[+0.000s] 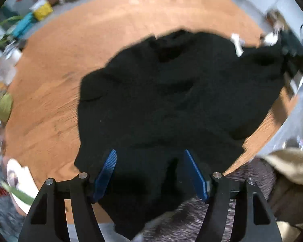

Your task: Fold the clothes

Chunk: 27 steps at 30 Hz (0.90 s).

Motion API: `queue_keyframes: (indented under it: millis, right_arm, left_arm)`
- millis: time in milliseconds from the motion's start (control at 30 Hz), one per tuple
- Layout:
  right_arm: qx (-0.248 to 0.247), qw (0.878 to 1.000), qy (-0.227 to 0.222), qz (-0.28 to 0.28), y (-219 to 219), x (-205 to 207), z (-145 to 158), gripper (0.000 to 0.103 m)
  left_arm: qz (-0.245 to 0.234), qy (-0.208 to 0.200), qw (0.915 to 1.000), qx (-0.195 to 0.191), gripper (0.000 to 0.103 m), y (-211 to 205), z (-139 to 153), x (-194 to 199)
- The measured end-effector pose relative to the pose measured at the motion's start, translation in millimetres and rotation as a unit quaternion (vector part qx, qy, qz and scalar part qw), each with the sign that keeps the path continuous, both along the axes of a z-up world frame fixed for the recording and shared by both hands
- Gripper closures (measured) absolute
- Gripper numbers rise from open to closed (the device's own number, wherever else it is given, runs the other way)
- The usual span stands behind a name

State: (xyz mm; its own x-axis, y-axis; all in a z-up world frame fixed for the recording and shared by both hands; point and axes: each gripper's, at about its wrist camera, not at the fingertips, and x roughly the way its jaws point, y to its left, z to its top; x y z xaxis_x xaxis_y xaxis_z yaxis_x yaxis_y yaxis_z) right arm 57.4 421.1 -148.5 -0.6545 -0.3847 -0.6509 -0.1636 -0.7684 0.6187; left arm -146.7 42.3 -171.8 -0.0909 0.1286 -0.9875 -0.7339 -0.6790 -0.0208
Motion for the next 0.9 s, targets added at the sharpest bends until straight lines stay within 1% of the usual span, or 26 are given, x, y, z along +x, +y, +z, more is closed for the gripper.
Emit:
queue_keyframes:
  millis: [33, 67, 133, 200, 267, 300, 333, 367, 400, 433, 467, 500, 533, 567, 600, 667, 733, 800, 833, 900]
  right_arm:
    - [-0.002, 1.0, 0.0, -0.004, 2.2, 2.1, -0.2, 0.098]
    - [-0.003, 1.0, 0.0, -0.006, 3.2, 4.2, -0.4, 0.098]
    - [-0.007, 1.0, 0.0, -0.011, 4.7, 8.4, -1.2, 0.098]
    - [-0.011, 1.0, -0.002, -0.016, 4.3, 11.3, -3.3, 0.098]
    - [-0.011, 1.0, -0.006, -0.021, 5.0, 14.2, -5.8, 0.098]
    - [-0.012, 1.0, -0.007, -0.024, 5.4, 15.9, -7.3, 0.099]
    - [-0.017, 0.999, -0.007, -0.027, 6.0, 18.0, -8.7, 0.098]
    - [-0.023, 0.999, -0.005, -0.032, 7.3, 20.7, -10.0, 0.098]
    - [-0.028, 0.999, -0.002, -0.036, 8.6, 23.6, -10.7, 0.098]
    - [-0.033, 0.999, 0.002, -0.043, 10.2, 27.1, -11.3, 0.098]
    - [-0.037, 0.998, 0.005, -0.048, 11.6, 30.6, -11.8, 0.098]
    - [-0.042, 0.998, 0.009, -0.051, 12.3, 33.9, -11.9, 0.098]
    - [-0.046, 0.997, 0.014, -0.053, 13.0, 37.3, -11.8, 0.098]
    - [-0.049, 0.997, 0.018, -0.054, 13.5, 40.3, -11.3, 0.098]
    - [-0.051, 0.997, 0.02, -0.057, 14.4, 42.6, -10.5, 0.098]
    - [-0.058, 0.996, 0.025, -0.06, 17.3, 45.5, -8.9, 0.098]
    - [-0.06, 0.996, 0.032, -0.063, 20.4, 46.8, -4.9, 0.098]
    - [-0.057, 0.995, 0.046, -0.065, 23.1, 48.5, 2.7, 0.098]
    - [-0.051, 0.995, 0.054, -0.069, 24.5, 49.3, 7.9, 0.099]
    - [-0.041, 0.994, 0.07, -0.075, 30.7, 49.4, 18.1, 0.099]
  left_arm:
    - [-0.01, -0.009, 0.9998, -0.016, 0.033, 5.0, -9.4, -6.2]
    - [-0.016, -0.028, 0.999, -0.03, 0.033, 8.7, -21.2, -14.6]
    - [-0.018, -0.062, 0.9973, -0.036, 0.032, 10.2, -36.0, -25.8]
    - [-0.009, -0.1, 0.9942, -0.038, 0.032, 7.1, -50.9, -37.0]
    - [-0.005, -0.097, 0.9945, -0.039, 0.033, 4.7, -53.9, -36.6]
    - [-0.004, -0.095, 0.9947, -0.04, 0.047, 3.5, -55.2, -36.3]
    - [-0.015, -0.069, 0.9969, -0.033, 0.067, 4.6, -50.1, -29.3]
    - [-0.009, -0.056, 0.9983, -0.015, 0.073, 1.5, -44.8, -21.8]
    - [-0.004, -0.042, 0.9991, 0.003, 0.082, -1.6, -39.5, -14.3]
    - [0.003, -0.029, 0.9993, 0.022, 0.086, -4.9, -34.1, -6.9]
    - [0.042, -0.033, 0.9965, 0.064, 0.088, -17.5, -29.4, -5.4]
    - [0.081, -0.037, 0.9903, 0.107, 0.09, -30.2, -24.7, -3.8]
    - [0.119, -0.041, 0.9807, 0.149, 0.091, -42.9, -20.1, -2.3]
    - [0.161, -0.042, 0.9683, 0.186, 0.091, -57.1, -19.1, -1.3]
    - [0.202, -0.044, 0.9529, 0.221, 0.092, -71.1, -18.1, -0.3]
    - [0.237, -0.04, 0.9394, 0.245, 0.093, -83.5, -16.7, 3.7]
    - [0.248, -0.034, 0.937, 0.244, 0.093, -83.0, -8.5, 9.9]
    - [0.263, -0.028, 0.9359, 0.232, 0.093, -76.8, 6.9, 5.2]
    - [0.261, -0.018, 0.9387, 0.225, 0.094, -72.4, 16.8, 4.3]
    - [0.257, -0.003, 0.9399, 0.224, 0.097, -60.1, 39.1, 2.0]
